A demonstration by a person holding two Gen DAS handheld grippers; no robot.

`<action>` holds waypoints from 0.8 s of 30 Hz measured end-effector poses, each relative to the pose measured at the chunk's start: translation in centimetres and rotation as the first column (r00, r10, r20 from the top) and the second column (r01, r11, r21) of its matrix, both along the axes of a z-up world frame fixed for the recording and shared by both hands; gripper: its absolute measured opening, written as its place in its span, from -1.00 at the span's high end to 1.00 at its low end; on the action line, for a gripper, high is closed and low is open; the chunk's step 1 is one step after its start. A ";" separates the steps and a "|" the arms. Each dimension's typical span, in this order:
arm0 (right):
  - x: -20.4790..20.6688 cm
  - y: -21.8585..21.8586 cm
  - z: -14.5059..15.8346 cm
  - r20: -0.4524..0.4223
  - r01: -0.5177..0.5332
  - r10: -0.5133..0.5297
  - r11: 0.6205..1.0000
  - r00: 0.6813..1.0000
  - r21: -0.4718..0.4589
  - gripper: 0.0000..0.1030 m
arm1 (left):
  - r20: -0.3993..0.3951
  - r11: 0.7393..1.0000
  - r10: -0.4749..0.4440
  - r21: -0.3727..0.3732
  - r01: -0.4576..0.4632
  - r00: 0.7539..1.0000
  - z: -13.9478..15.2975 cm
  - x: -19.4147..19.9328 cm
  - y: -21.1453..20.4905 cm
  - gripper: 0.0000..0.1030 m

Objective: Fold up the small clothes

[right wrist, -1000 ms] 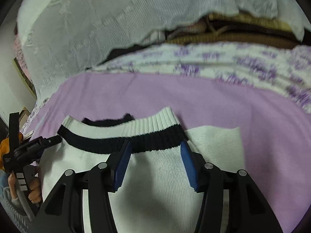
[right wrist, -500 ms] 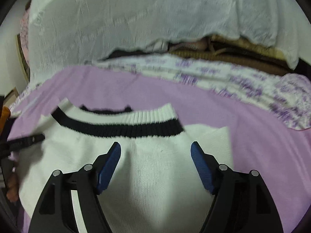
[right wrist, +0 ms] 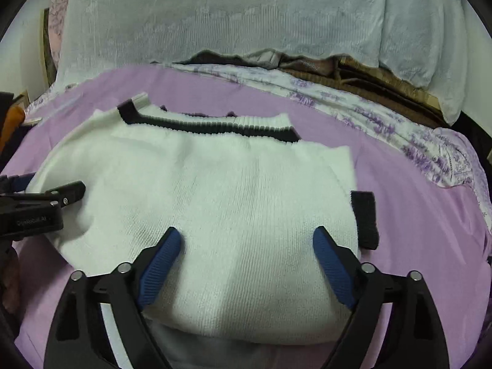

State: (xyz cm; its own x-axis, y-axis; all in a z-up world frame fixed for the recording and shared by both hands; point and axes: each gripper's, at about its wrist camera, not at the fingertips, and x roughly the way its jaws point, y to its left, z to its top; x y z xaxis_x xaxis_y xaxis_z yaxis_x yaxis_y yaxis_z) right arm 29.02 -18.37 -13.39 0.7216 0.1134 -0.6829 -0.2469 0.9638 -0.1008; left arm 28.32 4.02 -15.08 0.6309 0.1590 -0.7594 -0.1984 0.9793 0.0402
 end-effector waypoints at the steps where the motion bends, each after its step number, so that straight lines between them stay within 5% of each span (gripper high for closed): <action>1: 0.0 -0.1 0.0 0.000 0.003 -0.003 1.000 1.000 0.000 -0.76 | 0.005 1.000 0.001 0.014 -0.001 1.000 0.0 -0.1 -0.2 -0.92; 17: -2.2 -2.3 1.1 0.076 0.062 -0.069 0.994 0.995 0.090 -0.76 | 0.111 0.996 0.025 0.088 -0.035 0.993 1.6 -3.1 -1.1 -0.92; 24: -1.1 -3.0 0.3 -0.001 0.093 -0.093 0.989 0.996 0.116 -0.89 | 0.083 0.996 0.019 0.088 -0.027 0.996 1.1 -3.1 -1.2 -0.92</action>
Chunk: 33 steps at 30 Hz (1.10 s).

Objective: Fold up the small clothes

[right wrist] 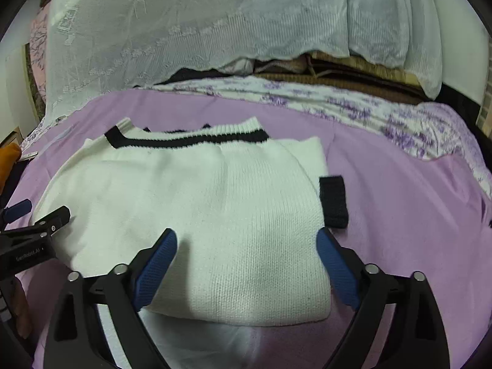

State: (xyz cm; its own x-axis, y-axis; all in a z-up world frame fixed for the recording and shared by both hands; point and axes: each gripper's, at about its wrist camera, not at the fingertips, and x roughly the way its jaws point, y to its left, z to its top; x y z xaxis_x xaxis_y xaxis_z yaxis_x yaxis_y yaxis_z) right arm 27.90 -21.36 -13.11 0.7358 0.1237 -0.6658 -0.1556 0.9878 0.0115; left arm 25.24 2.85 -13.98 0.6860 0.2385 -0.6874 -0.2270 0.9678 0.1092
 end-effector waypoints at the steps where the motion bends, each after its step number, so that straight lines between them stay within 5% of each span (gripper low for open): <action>1: 0.4 0.1 -0.4 -0.032 -0.009 0.009 1.000 0.999 -0.001 -0.93 | -0.011 1.000 -0.001 0.000 0.001 1.000 -0.2 0.2 0.0 -0.92; 13: 0.2 -0.4 -0.3 -0.024 0.011 -0.010 0.999 1.000 0.030 -0.93 | -0.035 1.000 -0.003 0.003 0.003 0.999 -0.7 0.5 0.0 -0.92; 24: -1.1 -4.2 1.7 0.048 0.059 -0.069 0.979 0.996 0.193 -0.93 | 0.056 0.998 -0.003 0.069 -0.001 0.998 1.4 -0.8 -1.2 -0.92; 33: 0.2 -10.3 1.5 -0.037 0.132 -0.128 0.911 0.991 0.390 -0.93 | 0.083 1.000 -0.014 0.019 0.013 0.996 4.8 2.0 -3.8 -0.92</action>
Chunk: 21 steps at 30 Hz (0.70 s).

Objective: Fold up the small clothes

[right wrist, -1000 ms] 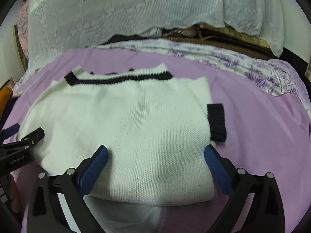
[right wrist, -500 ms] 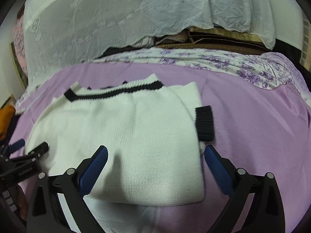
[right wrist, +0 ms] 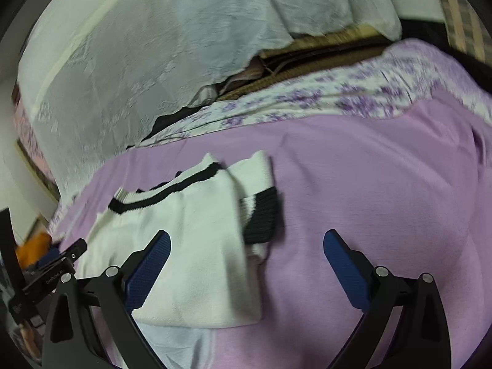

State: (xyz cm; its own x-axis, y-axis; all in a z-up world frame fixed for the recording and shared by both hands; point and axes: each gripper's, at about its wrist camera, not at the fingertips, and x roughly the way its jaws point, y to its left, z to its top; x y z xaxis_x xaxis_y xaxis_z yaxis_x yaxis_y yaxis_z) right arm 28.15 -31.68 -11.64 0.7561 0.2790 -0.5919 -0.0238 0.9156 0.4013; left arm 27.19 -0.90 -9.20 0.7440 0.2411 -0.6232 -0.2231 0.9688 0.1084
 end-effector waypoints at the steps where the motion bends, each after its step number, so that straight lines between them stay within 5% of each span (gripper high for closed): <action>1: 0.3 -0.6 -0.4 -0.017 0.005 -0.005 1.000 1.000 0.030 -0.93 | -0.004 1.000 -0.002 0.001 0.002 1.000 -0.2 0.5 -0.5 -0.92; 10: 3.5 -2.1 -2.8 -0.103 -0.008 0.024 0.989 0.994 0.150 -0.85 | -0.105 1.000 -0.011 0.016 0.013 0.994 -5.0 2.8 -1.8 -0.92; 21: 9.0 -0.9 -3.6 -0.146 -0.075 0.110 0.971 0.983 0.227 -0.83 | -0.097 1.000 -0.016 0.001 0.016 0.995 -5.3 2.8 -1.6 -0.92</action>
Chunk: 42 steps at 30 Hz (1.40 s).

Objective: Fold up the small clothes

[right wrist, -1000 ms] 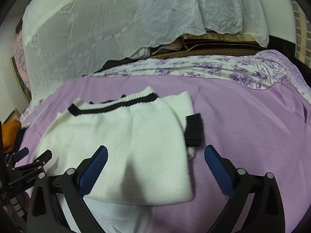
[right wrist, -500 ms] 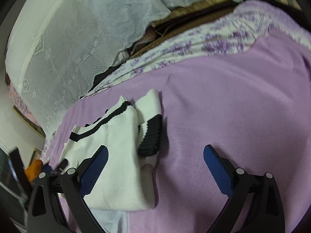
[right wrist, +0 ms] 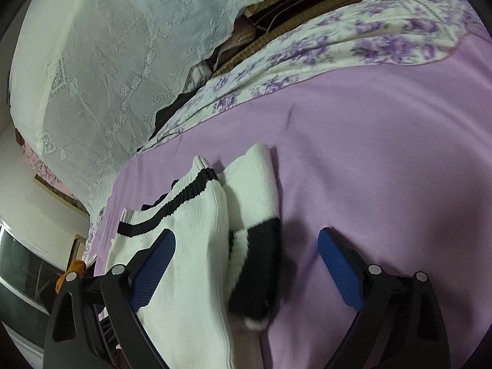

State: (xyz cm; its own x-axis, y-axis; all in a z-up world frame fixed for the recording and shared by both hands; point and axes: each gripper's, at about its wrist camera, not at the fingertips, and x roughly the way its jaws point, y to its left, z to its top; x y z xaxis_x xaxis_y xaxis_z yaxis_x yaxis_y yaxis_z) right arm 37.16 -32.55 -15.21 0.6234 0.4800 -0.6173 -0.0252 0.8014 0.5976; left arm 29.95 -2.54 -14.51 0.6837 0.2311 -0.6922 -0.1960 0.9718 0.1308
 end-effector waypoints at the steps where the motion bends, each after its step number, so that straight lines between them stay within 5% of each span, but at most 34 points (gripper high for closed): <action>1: 0.5 0.5 -0.1 0.000 -0.016 0.016 1.000 1.000 -0.016 -0.85 | 0.003 1.000 -0.002 -0.005 0.002 1.000 0.0 0.0 0.0 -0.92; 8: 0.3 2.2 -0.1 0.016 -0.097 0.098 0.992 0.995 -0.081 -0.83 | 0.031 0.999 -0.025 -0.030 0.026 0.999 0.5 -0.3 0.0 -0.91; 15: -1.1 4.0 0.0 0.013 -0.166 0.169 0.979 0.986 -0.123 -0.50 | 0.037 0.998 -0.043 -0.036 0.045 0.998 0.5 -0.4 0.0 -0.91; 21: -1.2 2.6 -0.3 0.011 -0.106 0.107 0.992 0.994 -0.067 0.11 | 0.034 0.998 -0.042 -0.044 0.044 0.999 0.5 -0.4 0.1 -0.91; 24: -1.3 2.5 -0.3 0.011 -0.105 0.106 0.993 0.994 -0.059 0.13 | 0.029 0.998 -0.042 -0.044 0.043 0.999 0.4 -0.3 0.1 -0.91; 29: -1.1 3.5 -0.5 0.003 -0.149 0.150 0.984 0.989 -0.096 -0.17 | 0.026 0.998 -0.040 -0.045 0.042 0.999 0.3 -0.2 0.0 -0.91; 34: -1.7 3.2 -0.2 0.030 -0.104 0.108 0.989 0.994 -0.109 0.26 | 0.026 0.998 -0.040 -0.045 0.042 0.999 0.3 -0.2 0.0 -0.91; 42: -3.0 3.2 1.8 0.085 -0.101 0.105 0.993 0.991 -0.053 0.41 | 0.045 0.998 -0.038 -0.053 0.040 0.998 0.6 -0.5 0.3 -0.91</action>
State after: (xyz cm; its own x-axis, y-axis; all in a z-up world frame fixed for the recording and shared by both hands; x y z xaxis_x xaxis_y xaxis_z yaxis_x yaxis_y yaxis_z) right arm 34.20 -29.34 -13.37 0.6250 0.5150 -0.5866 -0.1598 0.8200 0.5496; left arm 29.50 -2.28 -13.86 0.7212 0.1666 -0.6724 -0.1623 0.9843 0.0698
